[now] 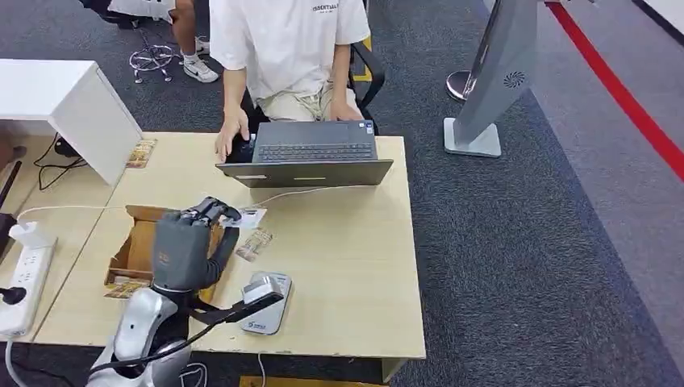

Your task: Pass the card to the sensor for recognition and then transmit it.

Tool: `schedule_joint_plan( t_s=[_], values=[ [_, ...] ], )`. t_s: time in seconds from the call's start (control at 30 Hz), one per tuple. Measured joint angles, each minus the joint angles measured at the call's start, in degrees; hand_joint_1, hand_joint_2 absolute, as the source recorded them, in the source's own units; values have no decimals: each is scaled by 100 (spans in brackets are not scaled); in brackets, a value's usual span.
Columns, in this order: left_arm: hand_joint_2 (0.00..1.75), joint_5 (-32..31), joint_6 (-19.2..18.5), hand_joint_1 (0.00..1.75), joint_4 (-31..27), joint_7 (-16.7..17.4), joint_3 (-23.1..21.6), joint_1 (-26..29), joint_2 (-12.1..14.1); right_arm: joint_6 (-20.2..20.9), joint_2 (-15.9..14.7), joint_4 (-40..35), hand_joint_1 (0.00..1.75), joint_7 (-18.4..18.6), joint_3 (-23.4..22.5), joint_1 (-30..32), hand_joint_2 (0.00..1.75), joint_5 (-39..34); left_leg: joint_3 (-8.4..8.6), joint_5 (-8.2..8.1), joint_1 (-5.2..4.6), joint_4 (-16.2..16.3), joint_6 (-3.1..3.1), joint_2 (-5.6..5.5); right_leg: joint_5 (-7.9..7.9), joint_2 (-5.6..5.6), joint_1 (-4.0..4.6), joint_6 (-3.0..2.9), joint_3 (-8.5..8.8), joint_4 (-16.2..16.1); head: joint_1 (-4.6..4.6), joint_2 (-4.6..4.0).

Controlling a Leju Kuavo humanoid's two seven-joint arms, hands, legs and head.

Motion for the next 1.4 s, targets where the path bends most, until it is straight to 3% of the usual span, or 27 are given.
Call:
schedule_joint_plan(
  t_s=[0.1,0.37,0.4,0.67,1.13,1.23,1.4],
  values=[
    [175,112,-271,175,205,112,-85,141,-9,-2,0,0,0,-35,-61,33,175,-15,2,-2,0,-2,-3,3,-1,2,0,0,-1,0,-4,0],
    [175,118,-324,175,440,112,-190,294,-13,-2,0,2,0,-42,-160,59,175,-15,-2,-2,1,-2,-3,2,-1,-1,0,0,-3,0,-2,0],
    [175,175,-510,175,505,190,-230,344,-17,2,0,2,0,-72,-175,66,175,-24,-2,-2,1,-2,-3,2,0,0,-1,0,-2,0,-2,0],
    [175,208,-685,175,737,354,-319,820,-155,13,0,2,0,-155,-265,132,175,-26,-4,-5,0,-2,-4,2,-4,1,-1,4,-4,-1,-4,0],
    [175,310,-1137,175,1591,645,-527,787,-372,15,0,2,0,-136,-308,135,175,179,4,-4,1,-3,-5,-5,-5,-10,-1,4,11,0,0,0],
    [175,280,-925,175,1666,656,-545,795,-380,15,0,2,0,-114,-311,143,175,199,5,-3,0,-3,-6,-1,-4,-7,0,3,6,0,-2,0],
    [175,-303,281,175,1348,501,-519,784,-389,0,0,2,0,-72,-322,137,175,365,4,0,1,-2,-6,-3,-3,-9,0,2,5,3,-4,0]
  ],
)
